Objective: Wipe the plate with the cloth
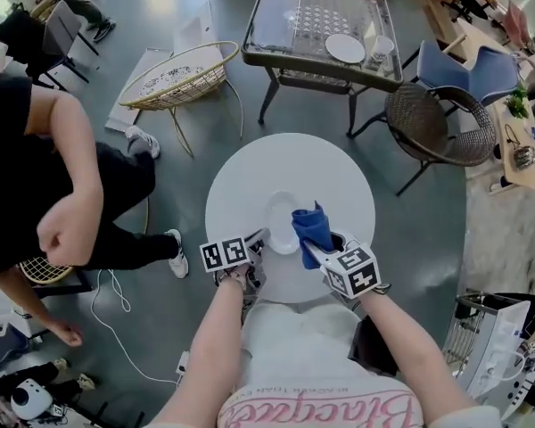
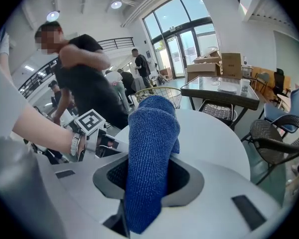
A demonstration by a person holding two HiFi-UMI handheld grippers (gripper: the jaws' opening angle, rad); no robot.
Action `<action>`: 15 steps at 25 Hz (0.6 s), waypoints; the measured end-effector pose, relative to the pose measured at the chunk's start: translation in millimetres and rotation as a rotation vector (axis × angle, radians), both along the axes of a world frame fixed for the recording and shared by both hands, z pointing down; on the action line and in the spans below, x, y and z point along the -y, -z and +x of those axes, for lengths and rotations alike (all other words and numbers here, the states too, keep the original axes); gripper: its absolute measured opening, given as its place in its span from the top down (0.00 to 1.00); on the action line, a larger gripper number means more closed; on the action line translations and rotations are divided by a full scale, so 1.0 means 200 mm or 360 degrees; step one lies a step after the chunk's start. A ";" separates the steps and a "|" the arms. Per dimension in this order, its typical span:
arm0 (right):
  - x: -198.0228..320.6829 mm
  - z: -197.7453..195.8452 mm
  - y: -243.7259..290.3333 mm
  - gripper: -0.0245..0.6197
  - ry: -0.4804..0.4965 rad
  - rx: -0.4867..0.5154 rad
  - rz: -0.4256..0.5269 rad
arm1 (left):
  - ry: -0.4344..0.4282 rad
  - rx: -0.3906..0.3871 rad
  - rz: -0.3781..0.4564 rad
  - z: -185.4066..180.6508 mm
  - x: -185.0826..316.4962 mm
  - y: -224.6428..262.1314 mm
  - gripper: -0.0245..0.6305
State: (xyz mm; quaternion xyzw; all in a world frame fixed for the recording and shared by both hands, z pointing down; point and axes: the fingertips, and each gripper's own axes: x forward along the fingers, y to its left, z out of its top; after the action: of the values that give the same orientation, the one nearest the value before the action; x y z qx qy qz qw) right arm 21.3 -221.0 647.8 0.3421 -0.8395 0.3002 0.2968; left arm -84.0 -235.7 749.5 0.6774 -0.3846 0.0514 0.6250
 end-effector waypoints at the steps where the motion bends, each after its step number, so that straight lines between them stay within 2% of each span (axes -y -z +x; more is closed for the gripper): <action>1: 0.01 0.01 0.01 0.74 -0.0004 0.0003 0.0007 | 0.0004 -0.0027 0.0020 0.01 0.00 0.02 0.92; 3: 0.03 0.02 0.02 0.74 -0.0010 0.0009 0.0024 | 0.0004 -0.0068 0.0069 0.02 0.02 0.07 0.93; 7: 0.08 0.05 0.07 0.74 -0.0007 0.0020 0.0071 | -0.0037 -0.0050 0.0142 0.02 0.03 0.15 0.93; 10: 0.11 0.07 0.14 0.74 -0.0014 0.0036 0.0118 | 0.0003 -0.0075 0.0215 0.00 0.04 0.25 0.93; 15: 0.21 0.09 0.38 0.74 -0.0026 0.0106 0.0309 | 0.0056 -0.0066 0.0414 -0.02 0.07 0.51 0.93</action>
State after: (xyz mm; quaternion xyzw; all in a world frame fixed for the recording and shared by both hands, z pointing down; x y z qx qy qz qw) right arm 38.8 -262.1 572.3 0.3659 -0.8712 0.2311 0.2318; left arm -88.3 -250.0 647.6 0.7468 -0.3868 -0.0238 0.5405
